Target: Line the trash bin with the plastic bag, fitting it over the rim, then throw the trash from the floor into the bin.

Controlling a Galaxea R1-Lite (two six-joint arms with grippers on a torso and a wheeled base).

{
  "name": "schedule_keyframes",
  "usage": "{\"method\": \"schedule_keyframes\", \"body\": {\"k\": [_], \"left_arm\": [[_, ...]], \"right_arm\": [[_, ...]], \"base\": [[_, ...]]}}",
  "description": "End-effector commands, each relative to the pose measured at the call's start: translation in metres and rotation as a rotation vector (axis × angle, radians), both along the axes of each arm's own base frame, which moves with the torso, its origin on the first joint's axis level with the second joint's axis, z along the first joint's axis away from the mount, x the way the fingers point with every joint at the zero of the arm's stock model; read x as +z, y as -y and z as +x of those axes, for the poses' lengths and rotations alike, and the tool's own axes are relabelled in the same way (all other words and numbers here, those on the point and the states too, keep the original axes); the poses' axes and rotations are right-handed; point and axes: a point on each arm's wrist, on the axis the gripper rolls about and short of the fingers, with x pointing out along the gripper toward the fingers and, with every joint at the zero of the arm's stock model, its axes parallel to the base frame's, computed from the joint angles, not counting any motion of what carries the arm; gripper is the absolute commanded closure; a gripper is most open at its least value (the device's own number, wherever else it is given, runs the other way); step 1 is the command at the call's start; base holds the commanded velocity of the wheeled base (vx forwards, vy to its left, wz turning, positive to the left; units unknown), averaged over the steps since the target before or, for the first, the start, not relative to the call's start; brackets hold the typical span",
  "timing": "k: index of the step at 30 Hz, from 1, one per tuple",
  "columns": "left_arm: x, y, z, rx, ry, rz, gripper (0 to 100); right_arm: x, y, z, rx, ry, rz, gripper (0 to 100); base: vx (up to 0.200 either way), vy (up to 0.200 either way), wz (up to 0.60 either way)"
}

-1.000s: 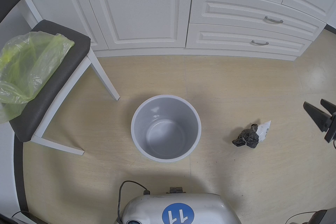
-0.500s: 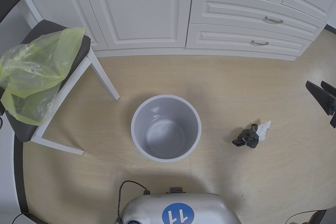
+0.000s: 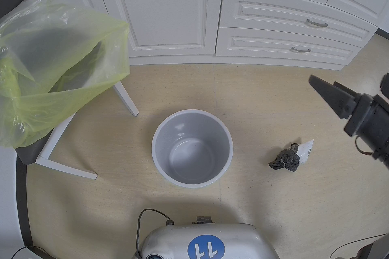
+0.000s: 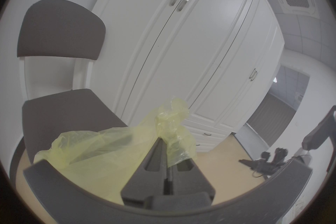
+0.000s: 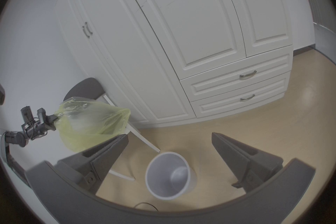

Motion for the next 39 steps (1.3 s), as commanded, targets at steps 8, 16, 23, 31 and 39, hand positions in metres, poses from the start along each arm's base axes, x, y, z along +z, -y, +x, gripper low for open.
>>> {"method": "schedule_keyframes", "body": {"k": [8,16,23,31,39], "left_arm": [[-0.031,0.004,0.019,0.084,-0.037,0.269,100],[-0.052,0.012,0.041,0.12,-0.038,0.392,100],[-0.055,0.027,0.061,0.159,-0.005,0.399,100],[-0.05,0.056,0.071,0.231,0.086,0.313,100],[-0.036,0.069,0.059,0.19,0.139,0.239,100]], "right_arm": [[-0.038,-0.053,0.003,0.116,-0.079,-0.026,0],[-0.055,-0.08,0.011,0.17,-0.129,-0.079,0],[-0.063,-0.099,0.017,0.219,-0.129,-0.035,0],[-0.091,-0.121,0.019,0.252,-0.214,-0.083,0],[-0.115,-0.132,0.022,0.255,-0.276,-0.132,0]], "base": [[0.0,0.0,0.0],[0.0,0.0,0.0],[0.0,0.0,0.0],[0.0,0.0,0.0],[0.0,0.0,0.0]]}}
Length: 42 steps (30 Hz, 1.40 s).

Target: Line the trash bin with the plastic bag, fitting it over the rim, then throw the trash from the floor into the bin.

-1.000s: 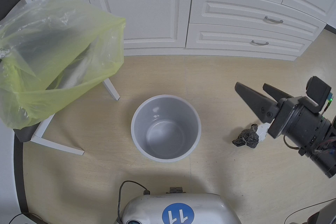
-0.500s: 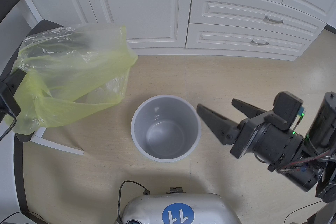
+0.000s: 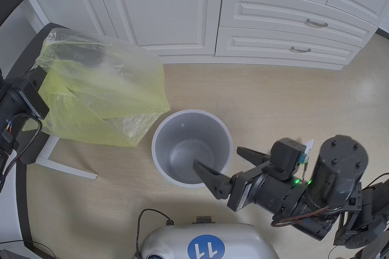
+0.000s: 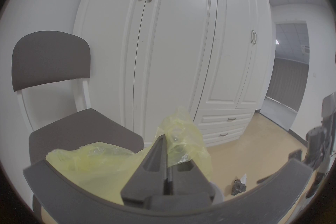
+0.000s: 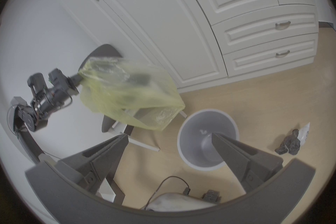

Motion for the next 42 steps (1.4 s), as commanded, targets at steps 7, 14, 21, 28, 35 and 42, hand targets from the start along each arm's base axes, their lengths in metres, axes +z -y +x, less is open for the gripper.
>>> {"method": "schedule_keyframes", "body": {"k": [7,14,21,28,35,42], "left_arm": [[0.014,0.004,-0.005,-0.028,0.052,-0.047,100],[0.019,0.001,-0.014,-0.037,0.081,-0.061,100],[0.021,0.002,-0.021,-0.07,0.095,-0.07,100],[0.025,0.003,-0.029,-0.121,0.117,-0.085,100],[0.026,0.005,-0.037,-0.179,0.126,-0.102,100],[0.02,0.008,-0.039,-0.203,0.109,-0.085,100]], "right_arm": [[-0.05,-0.025,0.002,0.033,-0.101,-0.12,0],[-0.061,-0.038,0.01,0.021,-0.054,-0.045,0],[-0.087,-0.054,0.026,0.007,0.043,0.081,0],[-0.098,-0.069,0.053,-0.098,0.073,0.086,0],[-0.086,-0.072,0.065,-0.146,0.106,0.139,0],[-0.054,-0.062,0.086,-0.253,0.175,0.228,0]], "base": [[0.0,0.0,0.0],[0.0,0.0,0.0],[0.0,0.0,0.0],[0.0,0.0,0.0],[0.0,0.0,0.0],[0.0,0.0,0.0]]}}
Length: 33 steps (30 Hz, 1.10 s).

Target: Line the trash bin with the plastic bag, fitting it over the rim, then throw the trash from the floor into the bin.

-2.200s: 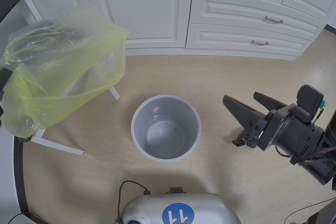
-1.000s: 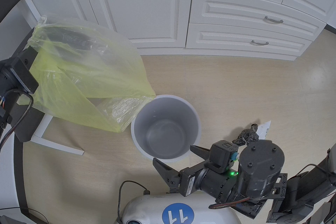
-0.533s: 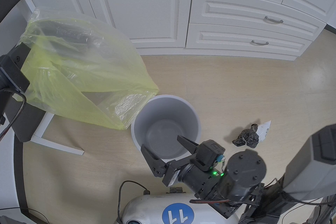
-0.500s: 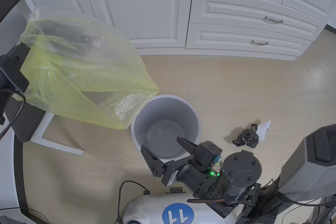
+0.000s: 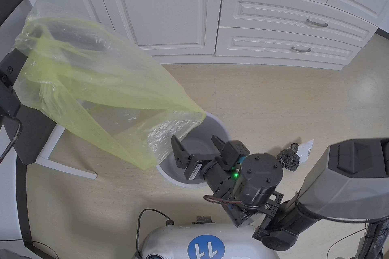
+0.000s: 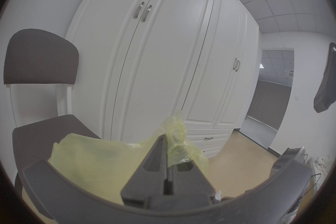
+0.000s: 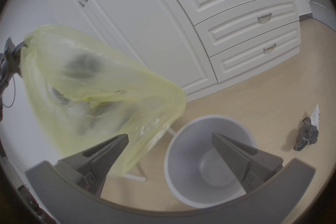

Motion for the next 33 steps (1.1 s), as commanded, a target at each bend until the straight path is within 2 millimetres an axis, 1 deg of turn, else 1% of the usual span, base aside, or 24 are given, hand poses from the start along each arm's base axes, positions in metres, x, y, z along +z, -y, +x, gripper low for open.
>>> {"method": "schedule_keyframes", "body": {"k": [1,4,6,9,14,19,20,21,22,24,26,28,33], "left_arm": [[-0.005,0.0,-0.002,-0.01,-0.01,0.015,100],[-0.006,0.001,-0.002,-0.009,-0.013,0.02,100],[-0.006,0.001,-0.002,-0.011,-0.012,0.019,100],[-0.005,-0.001,-0.004,-0.011,-0.006,0.012,100],[-0.004,-0.002,-0.006,-0.033,0.003,0.0,100],[-0.004,0.0,-0.009,-0.129,-0.003,-0.023,100],[-0.005,0.002,-0.01,-0.196,-0.011,-0.04,100],[-0.005,0.002,-0.01,-0.206,-0.012,-0.043,100],[-0.005,0.003,-0.011,-0.264,-0.022,-0.065,100],[-0.004,0.003,-0.012,-0.31,-0.035,-0.089,100],[-0.004,0.003,-0.012,-0.328,-0.04,-0.102,100],[-0.002,0.003,-0.013,-0.357,-0.05,-0.132,100],[-0.001,0.003,-0.013,-0.367,-0.053,-0.142,100]], "right_arm": [[0.03,0.014,0.011,-0.048,0.064,0.08,0],[0.043,0.023,0.012,-0.062,0.09,0.088,0],[0.044,0.03,0.015,-0.08,0.095,0.072,0],[0.04,0.037,0.019,-0.091,0.095,0.034,0],[0.032,0.039,0.018,-0.068,0.079,0.006,0],[0.023,0.041,0.011,-0.027,0.054,-0.03,0],[0.018,0.042,0.006,0.006,0.04,-0.051,0],[0.017,0.042,0.006,0.012,0.039,-0.054,0],[0.013,0.042,0.003,0.039,0.03,-0.069,0],[0.012,0.042,0.001,0.047,0.025,-0.072,0],[0.012,0.042,0.001,0.047,0.025,-0.072,0],[0.016,0.044,0.001,0.043,0.032,-0.065,0],[0.029,0.053,-0.002,0.037,0.056,-0.046,0]], "base": [[0.0,0.0,0.0],[0.0,0.0,0.0],[0.0,0.0,0.0],[0.0,0.0,0.0],[0.0,0.0,0.0],[0.0,0.0,0.0],[0.0,0.0,0.0],[0.0,0.0,0.0],[0.0,0.0,0.0],[0.0,0.0,0.0],[0.0,0.0,0.0],[0.0,0.0,0.0],[0.0,0.0,0.0]]}}
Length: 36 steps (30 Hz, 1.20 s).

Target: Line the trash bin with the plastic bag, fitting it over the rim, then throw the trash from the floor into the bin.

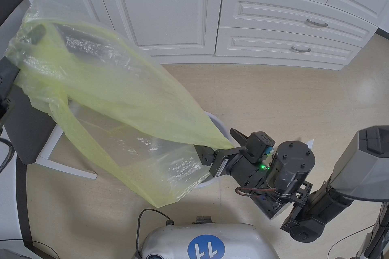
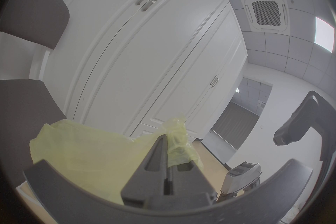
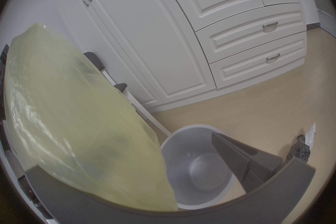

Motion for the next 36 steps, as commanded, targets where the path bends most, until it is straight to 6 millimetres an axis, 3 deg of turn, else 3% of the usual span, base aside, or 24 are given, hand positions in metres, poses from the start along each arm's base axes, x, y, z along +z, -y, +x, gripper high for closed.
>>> {"method": "schedule_keyframes", "body": {"k": [1,6,14,24,29,35,36], "left_arm": [[0.001,0.0,0.0,-0.004,0.003,-0.005,100],[0.005,-0.003,-0.003,-0.018,0.005,-0.034,100],[0.007,-0.002,-0.003,-0.033,-0.015,-0.04,100],[0.008,-0.001,-0.004,-0.056,-0.028,-0.059,100],[0.009,0.0,-0.006,-0.079,-0.028,-0.063,100],[0.008,0.0,-0.005,-0.091,-0.042,-0.076,100],[0.008,0.0,-0.005,-0.091,-0.042,-0.076,100]], "right_arm": [[0.013,0.008,-0.004,-0.002,0.03,0.03,0],[0.015,0.016,-0.012,0.029,0.026,0.016,0],[0.019,0.046,-0.048,0.234,0.023,-0.061,0],[0.024,0.054,-0.034,0.182,0.043,-0.052,0],[0.011,0.046,-0.025,0.18,0.009,-0.071,0],[0.009,0.04,-0.026,0.195,-0.004,-0.053,0],[0.009,0.039,-0.026,0.197,-0.004,-0.048,100]], "base": [[0.0,0.0,0.0],[0.0,0.0,0.0],[0.0,0.0,0.0],[0.0,0.0,0.0],[0.0,0.0,0.0],[0.0,0.0,0.0],[0.0,0.0,0.0]]}}
